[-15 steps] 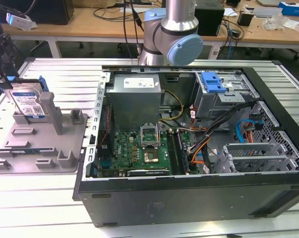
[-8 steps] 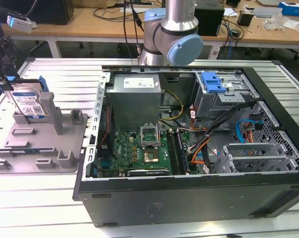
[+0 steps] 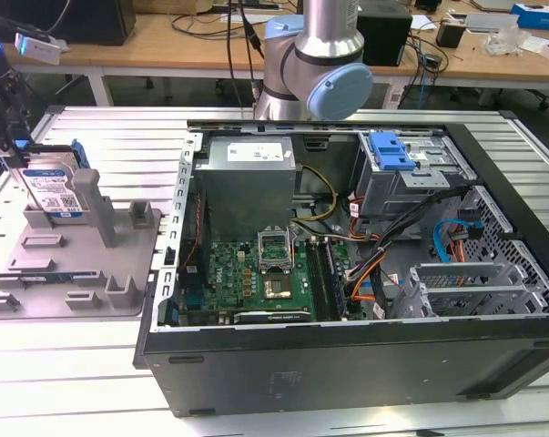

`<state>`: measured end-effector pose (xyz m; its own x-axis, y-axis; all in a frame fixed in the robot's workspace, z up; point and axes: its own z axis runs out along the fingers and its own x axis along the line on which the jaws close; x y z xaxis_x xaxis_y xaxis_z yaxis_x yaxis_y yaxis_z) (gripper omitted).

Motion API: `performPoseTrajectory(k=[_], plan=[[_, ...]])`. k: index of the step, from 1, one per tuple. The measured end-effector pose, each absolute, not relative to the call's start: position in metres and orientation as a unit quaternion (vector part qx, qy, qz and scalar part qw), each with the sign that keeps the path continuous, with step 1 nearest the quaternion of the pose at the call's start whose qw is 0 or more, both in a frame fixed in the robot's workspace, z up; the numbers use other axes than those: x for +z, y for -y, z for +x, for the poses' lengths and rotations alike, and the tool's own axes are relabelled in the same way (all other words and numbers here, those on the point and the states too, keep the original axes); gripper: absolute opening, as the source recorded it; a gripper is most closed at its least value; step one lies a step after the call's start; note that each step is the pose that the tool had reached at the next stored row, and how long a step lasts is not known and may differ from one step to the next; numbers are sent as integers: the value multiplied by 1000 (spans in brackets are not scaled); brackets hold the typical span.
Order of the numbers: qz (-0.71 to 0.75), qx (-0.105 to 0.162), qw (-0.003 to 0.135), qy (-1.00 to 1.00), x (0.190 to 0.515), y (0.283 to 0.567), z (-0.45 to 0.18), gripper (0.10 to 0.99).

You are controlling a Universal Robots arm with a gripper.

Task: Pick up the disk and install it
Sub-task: 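Pick up the disk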

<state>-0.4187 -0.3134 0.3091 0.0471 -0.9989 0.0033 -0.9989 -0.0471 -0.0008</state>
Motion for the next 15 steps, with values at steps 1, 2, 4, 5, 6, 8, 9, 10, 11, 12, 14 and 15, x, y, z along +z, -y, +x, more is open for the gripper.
performPoseTrajectory(k=[1,2,4,5,6,8,9,10,11,12,14,15], plan=[[724,1,1,690,308,313,-419,459],[724,1,1,690,308,313,-419,459],[724,1,1,690,307,313,-419,459],[724,1,1,690,306,313,-419,459],[724,1,1,690,305,313,-419,459],[724,1,1,690,303,313,-419,459],[724,1,1,690,302,313,-419,459],[724,1,1,690,302,314,-419,459],[724,1,1,690,301,314,-419,459],[724,1,1,690,301,314,-419,459],[724,2,1,690,301,314,-419,459],[724,1,1,690,301,314,-419,459]])
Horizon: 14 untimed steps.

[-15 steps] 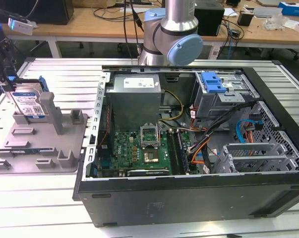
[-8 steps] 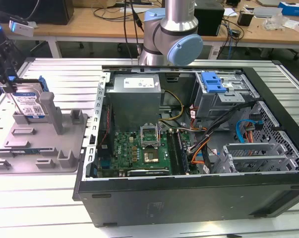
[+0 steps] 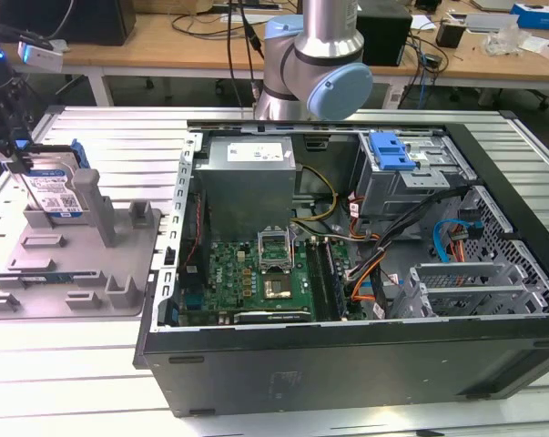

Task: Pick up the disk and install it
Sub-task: 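Pick up the disk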

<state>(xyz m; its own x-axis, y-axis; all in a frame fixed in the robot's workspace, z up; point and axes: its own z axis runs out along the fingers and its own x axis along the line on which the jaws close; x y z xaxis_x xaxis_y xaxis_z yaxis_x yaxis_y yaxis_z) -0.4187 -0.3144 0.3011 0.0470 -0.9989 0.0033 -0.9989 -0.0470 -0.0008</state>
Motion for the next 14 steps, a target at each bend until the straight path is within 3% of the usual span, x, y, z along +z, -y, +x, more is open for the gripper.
performPoseTrajectory(k=[14], plan=[[711,1,1,703,301,315,-419,459]])
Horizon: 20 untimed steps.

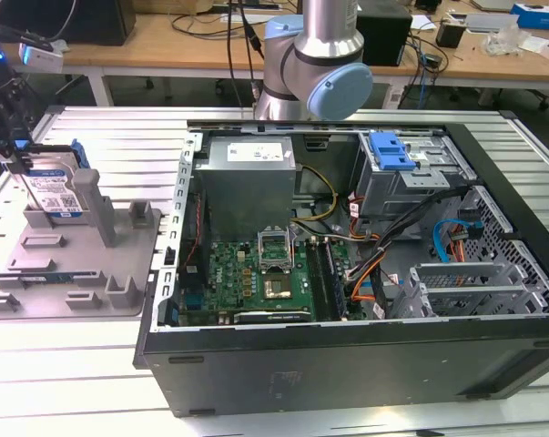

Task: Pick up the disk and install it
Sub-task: 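Pick up the disk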

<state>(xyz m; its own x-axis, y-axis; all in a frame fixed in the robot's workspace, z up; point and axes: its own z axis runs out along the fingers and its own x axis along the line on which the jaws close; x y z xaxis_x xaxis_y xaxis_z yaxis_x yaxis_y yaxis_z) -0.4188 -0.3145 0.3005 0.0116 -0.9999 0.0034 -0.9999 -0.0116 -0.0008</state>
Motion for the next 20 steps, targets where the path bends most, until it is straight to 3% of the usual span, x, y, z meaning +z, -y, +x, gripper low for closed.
performPoseTrajectory(k=[18,20], plan=[[708,1,1,706,299,315,-419,459],[708,1,1,706,299,315,-419,376]])
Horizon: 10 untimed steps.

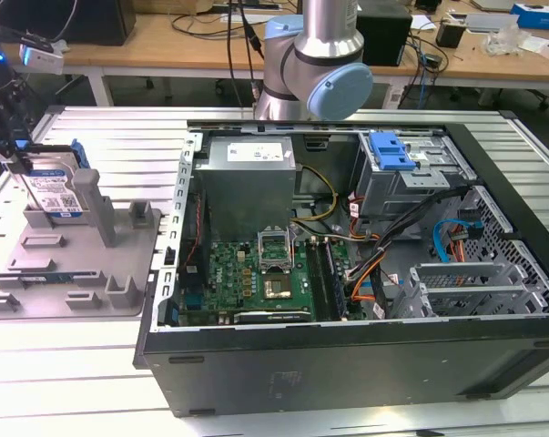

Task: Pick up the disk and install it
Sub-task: 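Pick up the disk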

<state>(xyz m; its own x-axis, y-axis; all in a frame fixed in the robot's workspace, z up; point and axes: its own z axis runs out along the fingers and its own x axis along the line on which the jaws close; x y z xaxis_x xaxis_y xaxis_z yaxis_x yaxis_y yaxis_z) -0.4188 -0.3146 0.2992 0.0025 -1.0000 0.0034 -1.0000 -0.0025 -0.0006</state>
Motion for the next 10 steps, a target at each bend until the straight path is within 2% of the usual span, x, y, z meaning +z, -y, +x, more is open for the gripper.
performPoseTrajectory(k=[10], plan=[[708,1,1,706,298,315,-419,365]])
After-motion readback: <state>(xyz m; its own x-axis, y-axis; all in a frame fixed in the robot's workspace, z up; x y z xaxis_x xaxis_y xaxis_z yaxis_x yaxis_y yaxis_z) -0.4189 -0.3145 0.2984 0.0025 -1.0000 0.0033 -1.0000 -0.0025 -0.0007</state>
